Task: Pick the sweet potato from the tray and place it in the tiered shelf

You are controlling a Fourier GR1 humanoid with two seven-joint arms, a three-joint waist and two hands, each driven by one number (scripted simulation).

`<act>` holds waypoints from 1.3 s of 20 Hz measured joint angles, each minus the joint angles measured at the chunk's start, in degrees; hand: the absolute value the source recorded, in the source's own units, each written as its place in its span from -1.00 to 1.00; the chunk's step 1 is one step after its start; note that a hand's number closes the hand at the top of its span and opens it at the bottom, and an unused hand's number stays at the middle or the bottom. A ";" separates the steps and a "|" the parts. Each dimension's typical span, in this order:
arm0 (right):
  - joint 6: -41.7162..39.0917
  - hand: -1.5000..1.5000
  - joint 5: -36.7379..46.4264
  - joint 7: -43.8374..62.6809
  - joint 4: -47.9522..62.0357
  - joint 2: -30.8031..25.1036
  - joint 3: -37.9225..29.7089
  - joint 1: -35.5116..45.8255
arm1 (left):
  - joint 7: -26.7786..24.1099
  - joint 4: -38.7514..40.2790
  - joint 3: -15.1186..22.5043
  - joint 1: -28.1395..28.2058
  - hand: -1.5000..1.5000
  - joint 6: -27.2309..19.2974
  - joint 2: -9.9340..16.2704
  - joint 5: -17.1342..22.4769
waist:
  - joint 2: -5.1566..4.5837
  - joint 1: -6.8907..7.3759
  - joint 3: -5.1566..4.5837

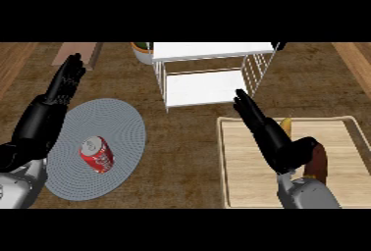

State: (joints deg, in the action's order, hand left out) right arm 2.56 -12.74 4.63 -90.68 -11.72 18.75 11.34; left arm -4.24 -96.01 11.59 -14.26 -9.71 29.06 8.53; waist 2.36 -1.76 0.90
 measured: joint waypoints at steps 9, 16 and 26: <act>12.99 1.00 -5.76 1.59 -1.57 -4.05 -21.97 -6.38 | 3.17 5.15 0.09 6.06 0.00 -2.86 -2.95 0.41 | -1.96 -4.53 -0.48; 32.07 -1.00 5.44 -2.41 6.31 -7.98 -34.52 -17.13 | 4.63 7.66 1.52 7.38 0.00 -3.61 -5.94 0.88 | -2.67 -3.42 -0.88; 23.23 -1.00 -1.47 -7.12 -4.93 -7.66 -40.35 -30.63 | 5.03 11.45 3.36 3.46 0.00 -3.24 -10.42 -1.59 | -2.10 0.18 -0.75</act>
State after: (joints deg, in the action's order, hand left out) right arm 25.79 -14.21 -2.49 -95.60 -19.37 -21.60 -19.29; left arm 0.79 -84.56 14.95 -10.80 -12.95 18.64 6.94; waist 0.26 -1.58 0.15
